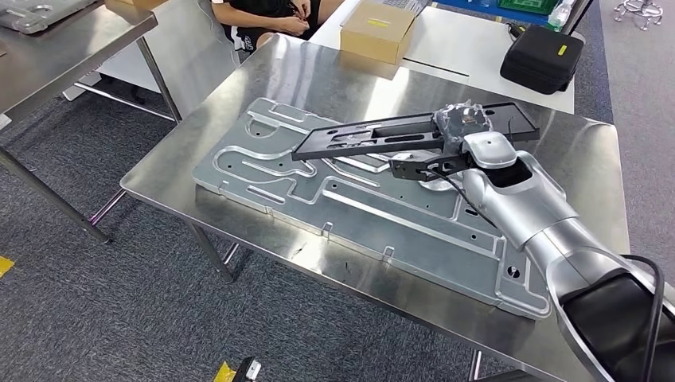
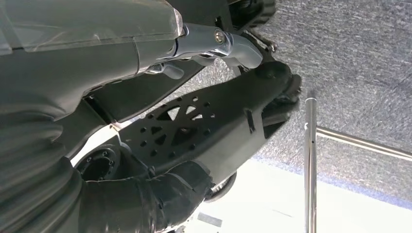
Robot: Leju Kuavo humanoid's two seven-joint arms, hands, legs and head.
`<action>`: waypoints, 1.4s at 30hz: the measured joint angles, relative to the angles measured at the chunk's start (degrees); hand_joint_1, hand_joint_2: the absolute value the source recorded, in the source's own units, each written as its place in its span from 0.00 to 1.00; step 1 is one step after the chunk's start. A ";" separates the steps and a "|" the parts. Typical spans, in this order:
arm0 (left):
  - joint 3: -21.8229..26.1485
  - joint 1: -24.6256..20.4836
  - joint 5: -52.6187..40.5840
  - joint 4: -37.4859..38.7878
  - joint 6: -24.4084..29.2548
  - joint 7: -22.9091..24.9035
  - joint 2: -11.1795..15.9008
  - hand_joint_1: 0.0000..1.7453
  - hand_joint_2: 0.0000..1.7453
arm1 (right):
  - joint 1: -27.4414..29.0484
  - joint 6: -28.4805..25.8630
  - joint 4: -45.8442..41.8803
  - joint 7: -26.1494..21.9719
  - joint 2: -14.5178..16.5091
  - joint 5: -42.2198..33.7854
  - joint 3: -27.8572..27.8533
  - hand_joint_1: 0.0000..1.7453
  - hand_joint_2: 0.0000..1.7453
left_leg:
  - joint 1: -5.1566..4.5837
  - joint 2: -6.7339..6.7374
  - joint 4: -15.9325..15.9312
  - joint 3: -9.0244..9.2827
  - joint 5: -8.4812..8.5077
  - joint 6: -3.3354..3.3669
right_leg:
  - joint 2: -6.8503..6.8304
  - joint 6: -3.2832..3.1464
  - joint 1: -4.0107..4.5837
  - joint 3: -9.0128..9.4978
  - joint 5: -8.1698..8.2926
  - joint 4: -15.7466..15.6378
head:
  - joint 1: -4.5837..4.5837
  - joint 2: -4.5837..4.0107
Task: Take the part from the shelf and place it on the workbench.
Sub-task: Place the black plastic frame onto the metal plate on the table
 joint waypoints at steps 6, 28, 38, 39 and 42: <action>-0.41 -0.30 0.61 -0.01 -0.88 0.14 -0.16 0.00 1.00 | 0.69 0.00 0.71 -0.08 2.13 0.53 -0.38 1.00 1.00 | -0.32 0.08 0.15 -0.33 0.00 -1.01 | -0.09 -1.35 0.87 6.88 5.48 -14.50 | 0.00 0.00; -0.49 0.08 0.99 0.01 -0.98 -0.39 0.04 0.00 0.00 | 2.10 -0.17 2.25 -0.24 3.76 1.26 -1.45 0.00 0.00 | 0.27 0.04 0.76 -0.25 -0.53 -0.35 | -0.02 -0.15 0.11 0.32 -1.58 -0.34 | 0.03 0.00; -0.47 0.15 1.01 0.00 -1.54 -0.96 -0.10 0.00 0.00 | 1.26 0.00 2.37 -0.26 3.20 2.04 -2.76 0.00 0.00 | -0.20 0.03 0.69 -0.36 -0.45 -1.42 | -0.17 -2.51 1.28 6.99 5.63 -14.68 | 0.02 0.00; -0.48 0.16 1.01 0.00 -1.54 -0.99 -0.10 0.00 0.00 | 1.20 0.00 2.36 -0.28 3.16 2.04 -2.89 0.00 0.00 | -0.19 0.01 1.31 -0.61 -1.03 -1.69 | -0.20 -2.75 1.08 7.20 5.89 -15.11 | 0.01 0.00; -0.49 0.21 0.98 0.01 -1.50 -1.10 -0.06 0.00 0.00 | 1.05 -0.01 2.36 -0.32 3.08 2.14 -3.20 0.00 0.00 | 0.03 -0.05 9.38 -4.07 -5.82 -2.40 | -0.31 -3.30 0.70 7.50 6.42 -15.91 | -0.07 0.00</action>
